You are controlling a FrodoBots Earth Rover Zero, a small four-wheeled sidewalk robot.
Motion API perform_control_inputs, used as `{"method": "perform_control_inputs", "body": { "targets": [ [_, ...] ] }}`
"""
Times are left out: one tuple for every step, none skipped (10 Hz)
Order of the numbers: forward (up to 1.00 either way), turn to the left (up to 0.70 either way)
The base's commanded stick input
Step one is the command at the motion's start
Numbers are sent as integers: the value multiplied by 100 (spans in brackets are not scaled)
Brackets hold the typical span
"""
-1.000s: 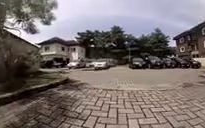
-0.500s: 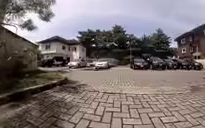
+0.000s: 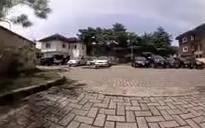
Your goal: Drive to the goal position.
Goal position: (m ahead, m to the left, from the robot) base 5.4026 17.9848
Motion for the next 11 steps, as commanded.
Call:
{"method": "perform_control_inputs", "body": {
  "targets": [
    [50,50],
    [50,50],
    [50,33],
    [50,4],
    [50,0],
    [50,0],
    [50,0],
    [50,0],
    [50,0],
    [50,0],
    [50,0]
  ]
}}
